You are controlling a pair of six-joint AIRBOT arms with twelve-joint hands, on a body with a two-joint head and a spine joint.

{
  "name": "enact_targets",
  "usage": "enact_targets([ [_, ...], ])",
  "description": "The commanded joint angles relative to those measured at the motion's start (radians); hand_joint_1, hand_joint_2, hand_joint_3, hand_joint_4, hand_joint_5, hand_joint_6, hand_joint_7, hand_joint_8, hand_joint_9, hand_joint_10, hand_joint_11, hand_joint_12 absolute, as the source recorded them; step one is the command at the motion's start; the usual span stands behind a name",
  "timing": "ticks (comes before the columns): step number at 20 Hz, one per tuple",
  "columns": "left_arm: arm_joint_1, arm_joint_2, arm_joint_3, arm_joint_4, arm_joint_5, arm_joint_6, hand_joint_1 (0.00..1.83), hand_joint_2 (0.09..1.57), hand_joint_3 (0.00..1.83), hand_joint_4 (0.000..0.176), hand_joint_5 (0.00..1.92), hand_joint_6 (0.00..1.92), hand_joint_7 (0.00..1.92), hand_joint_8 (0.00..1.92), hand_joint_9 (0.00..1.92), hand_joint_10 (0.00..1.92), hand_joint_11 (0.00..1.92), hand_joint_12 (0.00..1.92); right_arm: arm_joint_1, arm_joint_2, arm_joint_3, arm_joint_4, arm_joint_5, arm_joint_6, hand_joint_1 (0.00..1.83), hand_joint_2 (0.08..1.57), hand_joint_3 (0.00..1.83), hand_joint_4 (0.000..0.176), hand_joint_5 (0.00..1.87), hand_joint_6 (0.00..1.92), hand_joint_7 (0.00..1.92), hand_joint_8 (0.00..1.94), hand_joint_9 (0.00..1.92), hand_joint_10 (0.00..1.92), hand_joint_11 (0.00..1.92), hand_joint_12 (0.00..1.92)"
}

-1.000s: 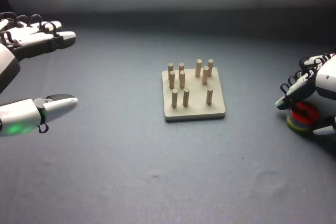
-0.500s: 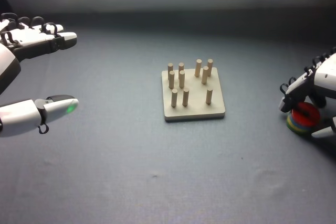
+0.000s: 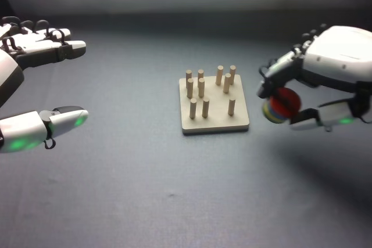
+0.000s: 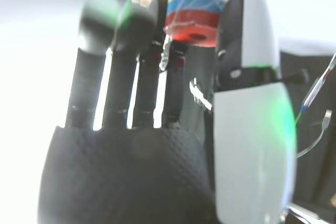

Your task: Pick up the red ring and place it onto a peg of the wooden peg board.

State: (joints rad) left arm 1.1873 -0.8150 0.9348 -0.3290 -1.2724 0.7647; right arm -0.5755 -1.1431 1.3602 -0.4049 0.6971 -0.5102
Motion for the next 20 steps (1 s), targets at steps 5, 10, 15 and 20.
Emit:
enact_targets([
  [5,-0.007,-0.002,0.006,0.004,-0.128,-0.005,0.71,1.08,0.00,0.000,0.51,0.00,0.36,0.00,0.30,0.01,0.00,0.93,0.073,-0.066,0.038,0.000,0.081,0.001,1.38,1.09,0.00,0.000,0.92,1.11,1.14,0.70,0.93,1.08,0.64,1.09],
  [10,-0.007,-0.004,0.008,0.007,-0.126,-0.008,0.65,1.08,0.00,0.000,0.52,0.00,0.36,0.00,0.31,0.00,0.00,0.90,0.109,-0.118,0.076,-0.044,0.011,0.001,1.39,1.05,0.00,0.000,1.00,0.87,1.16,0.64,1.05,1.05,0.80,1.24],
  [15,-0.007,-0.006,0.009,0.008,-0.122,-0.011,0.66,1.09,0.00,0.000,0.51,0.00,0.34,0.00,0.27,0.00,0.00,0.85,0.126,-0.129,0.093,-0.067,-0.033,0.001,1.29,1.05,0.00,0.000,1.04,0.79,1.18,0.78,1.05,1.00,0.78,1.37],
  [20,-0.007,-0.007,0.011,0.009,-0.122,-0.015,0.67,1.09,0.00,0.000,0.52,0.00,0.34,0.01,0.27,0.01,0.00,0.88,0.127,-0.148,0.108,-0.071,-0.056,0.001,1.28,1.04,0.00,0.000,1.10,0.69,1.19,0.81,1.09,0.92,0.84,1.37],
])
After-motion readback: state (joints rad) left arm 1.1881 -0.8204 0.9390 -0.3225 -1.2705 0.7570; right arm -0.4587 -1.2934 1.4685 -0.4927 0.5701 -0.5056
